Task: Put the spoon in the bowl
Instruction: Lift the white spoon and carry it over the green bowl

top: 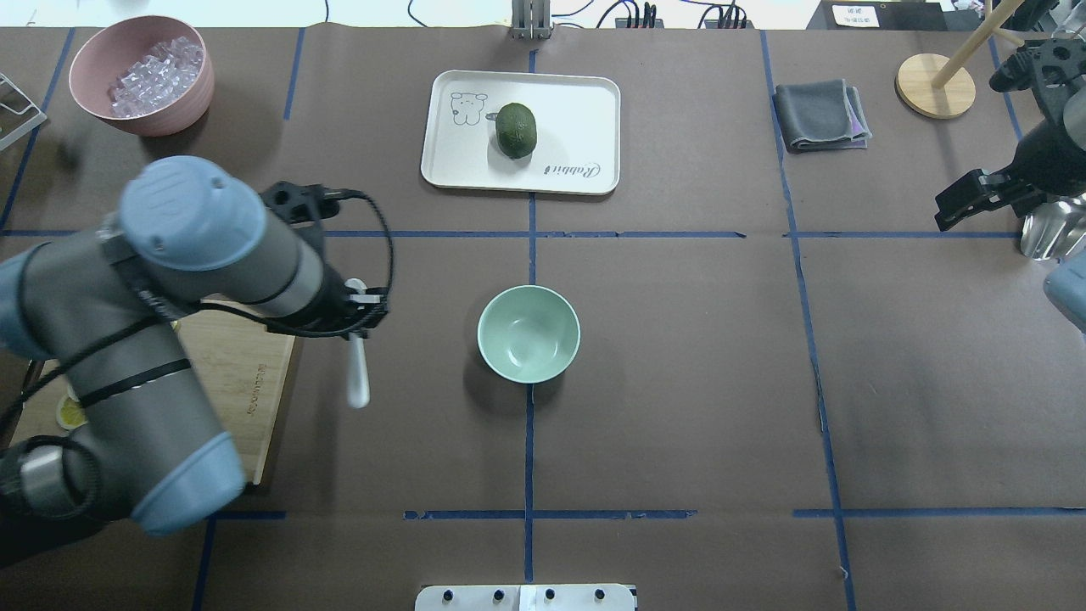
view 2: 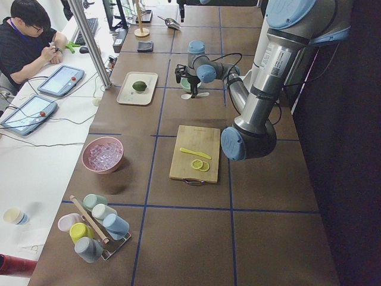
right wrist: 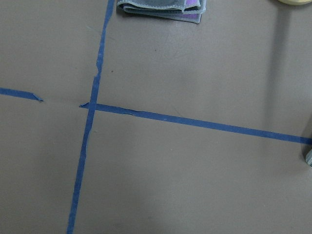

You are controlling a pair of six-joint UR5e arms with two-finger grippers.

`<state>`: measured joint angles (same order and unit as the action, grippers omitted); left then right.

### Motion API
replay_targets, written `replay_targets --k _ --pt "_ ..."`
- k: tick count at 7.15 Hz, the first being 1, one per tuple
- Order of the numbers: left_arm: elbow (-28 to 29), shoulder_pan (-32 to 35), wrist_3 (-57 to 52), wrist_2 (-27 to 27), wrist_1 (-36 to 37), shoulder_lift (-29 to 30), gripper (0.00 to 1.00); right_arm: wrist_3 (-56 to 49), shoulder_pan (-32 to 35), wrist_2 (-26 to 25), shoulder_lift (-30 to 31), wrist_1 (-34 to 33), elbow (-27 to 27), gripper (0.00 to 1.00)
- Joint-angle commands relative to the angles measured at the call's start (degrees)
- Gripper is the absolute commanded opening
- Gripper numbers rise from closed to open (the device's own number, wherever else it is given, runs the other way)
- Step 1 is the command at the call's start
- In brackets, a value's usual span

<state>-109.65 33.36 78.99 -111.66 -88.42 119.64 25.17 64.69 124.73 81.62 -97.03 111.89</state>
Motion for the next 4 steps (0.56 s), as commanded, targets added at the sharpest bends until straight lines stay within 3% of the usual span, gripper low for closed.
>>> replay_targets --k 1,4 --pt "11.0 -2.59 7.05 -0.05 -1.49 12.5 0.0 -0.04 0.0 -0.01 0.47 0.09 0.0 1.0" --pt "14.64 -4.26 7.76 -0.05 -4.75 14.3 0.0 0.05 0.0 -0.01 0.82 0.09 0.0 1.0"
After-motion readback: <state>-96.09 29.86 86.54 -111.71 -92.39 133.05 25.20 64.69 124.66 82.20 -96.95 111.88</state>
